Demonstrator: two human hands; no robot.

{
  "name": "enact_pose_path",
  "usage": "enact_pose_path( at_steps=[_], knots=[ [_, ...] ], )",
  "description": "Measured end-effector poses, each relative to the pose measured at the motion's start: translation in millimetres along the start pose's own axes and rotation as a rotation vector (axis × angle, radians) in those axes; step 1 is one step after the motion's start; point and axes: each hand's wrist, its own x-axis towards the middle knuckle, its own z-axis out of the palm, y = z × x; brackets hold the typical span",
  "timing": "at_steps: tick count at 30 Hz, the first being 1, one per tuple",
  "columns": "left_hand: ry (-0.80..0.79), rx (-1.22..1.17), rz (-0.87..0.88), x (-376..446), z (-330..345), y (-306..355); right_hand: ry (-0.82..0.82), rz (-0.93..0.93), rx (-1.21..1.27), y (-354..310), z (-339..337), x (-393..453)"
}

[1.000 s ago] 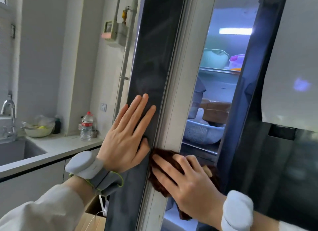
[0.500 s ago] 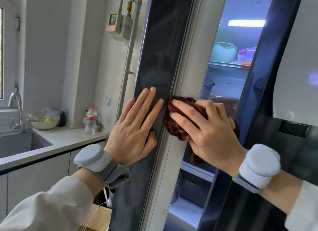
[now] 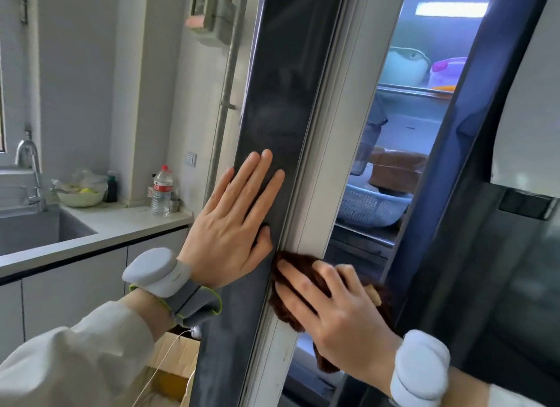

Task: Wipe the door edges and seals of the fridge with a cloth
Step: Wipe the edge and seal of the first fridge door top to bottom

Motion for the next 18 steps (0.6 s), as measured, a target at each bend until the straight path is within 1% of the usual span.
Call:
enact_pose_path(
  at_steps=[2,4,7,9,15,18],
  knots=[
    [-0.009,0.011,0.0,-4.2,0.7,0.1,-0.037,-0.043,0.022,1.8,-5.9,-1.8],
    [-0.012,0.01,-0.003,-4.6,1.0,-0.6,-0.039,-0.055,0.026,12.7,-14.2,7.6],
    [0.001,-0.009,0.002,-4.3,0.2,-2.1,0.038,0.041,-0.015,39.8,-27.1,35.1],
    [0.004,-0.011,0.004,-5.2,0.1,-2.8,0.057,0.068,-0.053,52.0,-30.6,47.0],
    [-0.001,0.002,0.018,-6.0,0.6,-4.9,0.077,0.101,-0.078,37.4,-21.9,41.6],
    [-0.004,-0.002,0.018,-5.9,0.4,-4.4,0.068,0.074,-0.067,27.2,-17.1,32.8]
  ],
)
